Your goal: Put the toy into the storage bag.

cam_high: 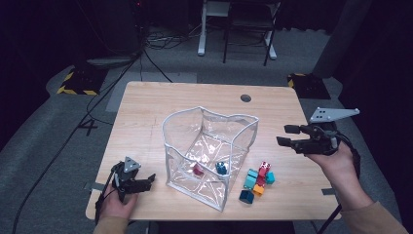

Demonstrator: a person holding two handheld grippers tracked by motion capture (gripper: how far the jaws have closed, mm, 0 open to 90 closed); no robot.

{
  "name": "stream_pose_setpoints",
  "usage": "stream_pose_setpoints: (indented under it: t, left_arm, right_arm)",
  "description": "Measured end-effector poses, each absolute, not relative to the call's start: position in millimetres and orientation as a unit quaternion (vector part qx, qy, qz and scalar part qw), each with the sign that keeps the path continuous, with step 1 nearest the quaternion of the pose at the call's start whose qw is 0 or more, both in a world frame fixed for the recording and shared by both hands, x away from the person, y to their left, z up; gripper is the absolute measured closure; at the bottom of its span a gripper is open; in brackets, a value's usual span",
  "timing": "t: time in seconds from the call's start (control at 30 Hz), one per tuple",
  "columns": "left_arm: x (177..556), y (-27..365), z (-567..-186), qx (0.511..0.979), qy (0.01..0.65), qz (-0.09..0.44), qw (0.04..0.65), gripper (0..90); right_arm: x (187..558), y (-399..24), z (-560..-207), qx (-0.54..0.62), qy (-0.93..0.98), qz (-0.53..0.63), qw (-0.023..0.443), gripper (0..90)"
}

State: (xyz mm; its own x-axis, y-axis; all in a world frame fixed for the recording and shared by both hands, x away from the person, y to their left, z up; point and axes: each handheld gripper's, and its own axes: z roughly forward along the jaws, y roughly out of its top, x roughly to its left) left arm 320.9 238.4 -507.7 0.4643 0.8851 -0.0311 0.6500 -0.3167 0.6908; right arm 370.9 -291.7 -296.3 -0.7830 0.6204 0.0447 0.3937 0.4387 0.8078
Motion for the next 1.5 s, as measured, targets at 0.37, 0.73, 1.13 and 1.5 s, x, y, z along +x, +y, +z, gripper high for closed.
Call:
stream_pose_setpoints:
  t: [0.37, 0.73, 1.13, 1.5]
  left_arm:
    - [321.1, 238.5, -507.8, 0.791, 0.484, 0.182, 0.326, 18.4]
    - [321.1, 238.4, -507.8, 0.791, 0.485, 0.182, 0.326, 18.4]
    - [320.9, 238.4, -507.7, 0.791, 0.485, 0.181, 0.326, 18.4]
    - [321.1, 238.5, -507.8, 0.791, 0.484, 0.182, 0.326, 18.4]
  right_arm:
    - [373.8, -297.5, -343.5, 0.329, 0.838, 0.417, 0.128, 43.1]
    - [376.8, -297.3, -401.1, 0.358, 0.845, 0.385, 0.099, 44.0]
    - [363.0, -296.5, -445.7, 0.373, 0.856, 0.348, 0.087, 44.6]
    - [360.5, -299.3, -471.1, 0.393, 0.853, 0.335, 0.075, 44.9]
